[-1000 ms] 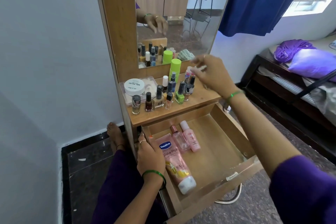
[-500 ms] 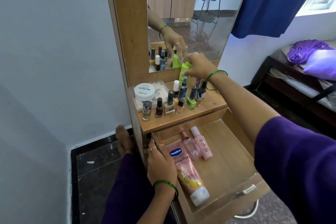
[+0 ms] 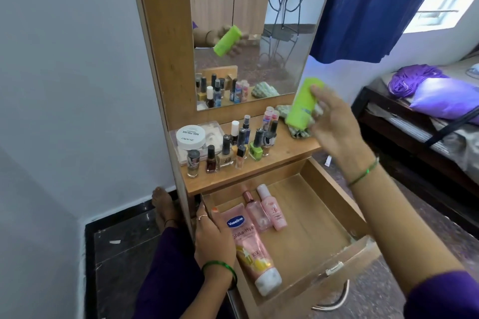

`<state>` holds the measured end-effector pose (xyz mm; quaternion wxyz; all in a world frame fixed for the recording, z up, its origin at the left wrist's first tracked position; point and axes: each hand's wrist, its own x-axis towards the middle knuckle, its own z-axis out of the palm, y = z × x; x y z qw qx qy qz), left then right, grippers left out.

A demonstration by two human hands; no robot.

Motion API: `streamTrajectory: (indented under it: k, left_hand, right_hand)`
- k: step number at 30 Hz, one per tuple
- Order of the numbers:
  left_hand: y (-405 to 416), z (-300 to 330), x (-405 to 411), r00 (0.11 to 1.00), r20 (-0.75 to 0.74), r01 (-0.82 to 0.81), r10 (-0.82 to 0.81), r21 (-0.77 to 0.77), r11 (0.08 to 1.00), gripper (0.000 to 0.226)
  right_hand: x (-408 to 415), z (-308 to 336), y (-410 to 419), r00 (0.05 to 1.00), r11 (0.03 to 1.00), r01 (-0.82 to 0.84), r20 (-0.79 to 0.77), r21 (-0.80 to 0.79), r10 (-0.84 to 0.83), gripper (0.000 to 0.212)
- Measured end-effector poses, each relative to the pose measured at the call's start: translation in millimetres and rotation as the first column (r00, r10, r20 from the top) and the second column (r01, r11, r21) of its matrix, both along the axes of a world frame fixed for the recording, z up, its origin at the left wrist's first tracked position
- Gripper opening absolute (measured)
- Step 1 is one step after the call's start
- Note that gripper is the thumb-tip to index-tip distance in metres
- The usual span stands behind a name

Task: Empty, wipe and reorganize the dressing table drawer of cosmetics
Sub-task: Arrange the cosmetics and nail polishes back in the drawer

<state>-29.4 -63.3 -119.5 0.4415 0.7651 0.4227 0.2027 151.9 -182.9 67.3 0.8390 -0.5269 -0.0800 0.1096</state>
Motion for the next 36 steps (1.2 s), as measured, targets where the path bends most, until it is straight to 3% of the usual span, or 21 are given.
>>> streamTrajectory:
  k: [2, 3, 6, 10, 14, 17, 22, 26, 32, 36]
  left_hand:
    - [-1, 3, -1, 1.0, 0.003, 0.001, 0.0, -0.018, 1.0, 0.038]
    - [-1, 4, -1, 1.0, 0.013, 0.001, -0.001, -0.021, 1.0, 0.038]
    - [-2, 5, -1, 0.999, 0.037, 0.001, 0.0, -0.019, 1.0, 0.039]
    - [-3, 7, -1, 0.999, 0.035, 0.001, 0.0, -0.042, 0.999, 0.036]
    - [-4, 9, -3, 1.0, 0.03, 0.009, -0.008, -0.046, 0.999, 0.038]
    - [-4, 10, -2, 1.0, 0.023, 0.013, -0.012, -0.067, 0.998, 0.04]
    - [-3, 10, -2, 0.999, 0.024, 0.024, -0.022, -0.097, 0.995, 0.039]
    - [-3, 8, -2, 0.999, 0.034, 0.027, -0.024, -0.097, 0.995, 0.039]
    - [-2, 6, -1, 1.0, 0.018, 0.011, -0.009, -0.099, 0.995, 0.041]
    - [-2, 5, 0, 1.0, 0.005, 0.008, -0.008, -0.08, 0.997, 0.041]
  right_hand:
    - [-10, -28, -15, 0.96, 0.987, -0.05, -0.266, 0.152, 0.09, 0.018]
    - [-14, -43, -22, 0.922, 0.989, -0.049, -0.374, 0.138, 0.098, 0.019]
    - [-24, -86, -42, 0.778, 0.996, -0.063, -0.628, -0.066, 0.007, 0.021]
    - [-33, -117, -55, 0.659, 0.951, -0.235, -0.752, -0.199, 0.005, 0.014]
    - [-30, -132, -48, 0.656, 0.88, -0.374, -0.755, -0.294, 0.026, 0.007]
    - [-24, -146, -42, 0.693, 0.861, -0.39, -0.72, -0.327, 0.04, 0.021]
    - [-21, -163, -37, 0.819, 0.818, -0.386, -0.567, -0.426, 0.091, 0.061]
    - [-23, -176, -37, 0.883, 0.794, -0.368, -0.449, -0.483, 0.136, 0.066]
    - [-29, -186, -37, 0.93, 0.629, -0.368, -0.275, -0.685, 0.244, 0.081]
    - [-32, -185, -40, 0.919, 0.538, -0.375, -0.227, -0.755, 0.322, 0.079]
